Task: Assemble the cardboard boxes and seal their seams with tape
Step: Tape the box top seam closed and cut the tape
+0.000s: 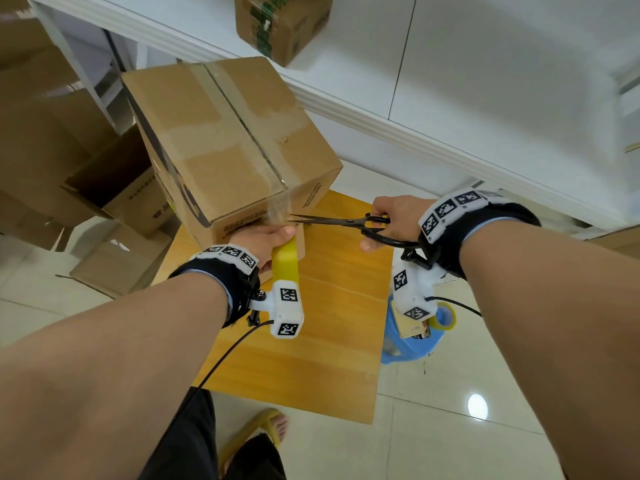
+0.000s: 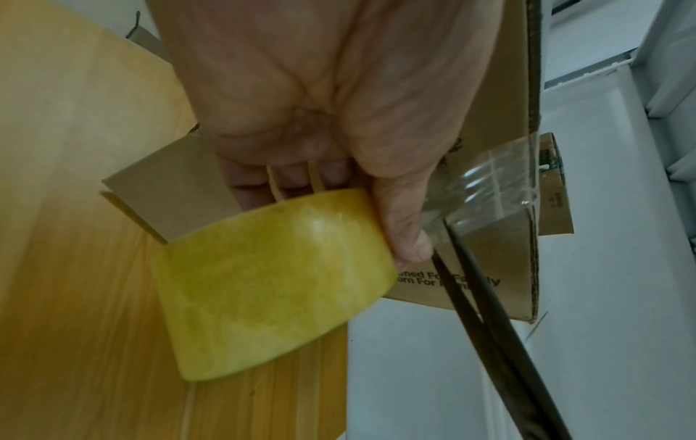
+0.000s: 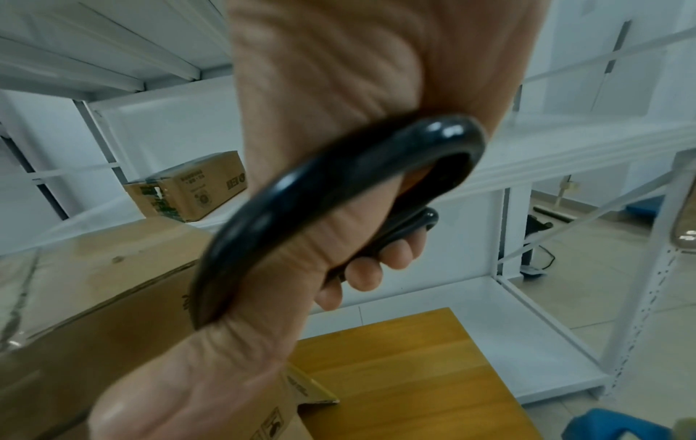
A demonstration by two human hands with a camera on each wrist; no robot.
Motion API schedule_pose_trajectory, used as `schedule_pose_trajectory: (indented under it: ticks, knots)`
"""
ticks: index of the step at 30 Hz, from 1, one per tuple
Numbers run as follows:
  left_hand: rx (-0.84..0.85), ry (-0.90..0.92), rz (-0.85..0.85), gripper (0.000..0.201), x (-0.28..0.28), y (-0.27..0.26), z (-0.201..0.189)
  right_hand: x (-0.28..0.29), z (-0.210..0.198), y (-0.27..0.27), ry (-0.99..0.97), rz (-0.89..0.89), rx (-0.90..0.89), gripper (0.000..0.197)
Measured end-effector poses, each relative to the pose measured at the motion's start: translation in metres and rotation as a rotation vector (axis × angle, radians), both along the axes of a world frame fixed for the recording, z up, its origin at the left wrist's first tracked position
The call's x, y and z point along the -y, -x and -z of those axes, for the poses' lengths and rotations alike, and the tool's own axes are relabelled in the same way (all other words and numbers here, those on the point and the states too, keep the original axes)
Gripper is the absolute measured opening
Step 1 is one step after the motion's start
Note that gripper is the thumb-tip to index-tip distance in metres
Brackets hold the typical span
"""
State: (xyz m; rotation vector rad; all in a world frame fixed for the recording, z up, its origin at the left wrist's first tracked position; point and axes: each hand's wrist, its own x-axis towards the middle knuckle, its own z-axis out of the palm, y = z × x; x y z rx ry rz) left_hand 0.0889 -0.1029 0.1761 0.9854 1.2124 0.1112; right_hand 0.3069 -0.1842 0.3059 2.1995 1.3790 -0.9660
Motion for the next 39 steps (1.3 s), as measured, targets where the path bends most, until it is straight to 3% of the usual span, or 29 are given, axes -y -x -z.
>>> schedule_pose_trajectory:
  ticks: [9,13,18,22,26,29,33,37,39]
  knots:
    - [-0.001,0.028,-0.008,0.025,-0.001,-0.002,0.005,-0.021,0.010,0.012,-0.036,-0.052,-0.045,0.059]
    - [-0.026,0.033,0.012,0.032,-0.002,-0.003,0.001,-0.023,0.009,0.009,-0.045,-0.094,0.007,0.053]
    - [-0.222,-0.053,0.264,0.041,0.004,0.006,0.007,-0.014,0.013,0.003,0.033,-0.145,0.077,0.056]
    - [-0.203,-0.007,0.482,0.039,0.014,0.008,0.006,0.007,0.021,-0.010,0.101,-0.017,0.055,0.058]
    - [-0.100,-0.097,0.602,0.036,0.011,-0.012,-0.028,0.027,0.024,-0.022,0.052,0.185,-0.074,0.067]
    - [-0.023,-0.181,0.722,0.036,0.004,-0.025,-0.068,0.032,0.017,-0.022,-0.027,0.349,-0.258,0.050]
    - [0.217,-0.101,0.591,0.023,-0.025,-0.021,-0.126,0.026,0.020,-0.005,-0.412,0.921,-0.735,0.022]
    - [0.368,-0.005,0.136,0.016,-0.079,-0.002,-0.167,0.009,0.024,0.037,-0.582,1.228,-1.089,0.019]
    - [0.402,-0.024,-0.082,0.016,-0.105,0.006,-0.171,-0.003,0.029,0.059,-0.594,1.337,-1.162,0.021]
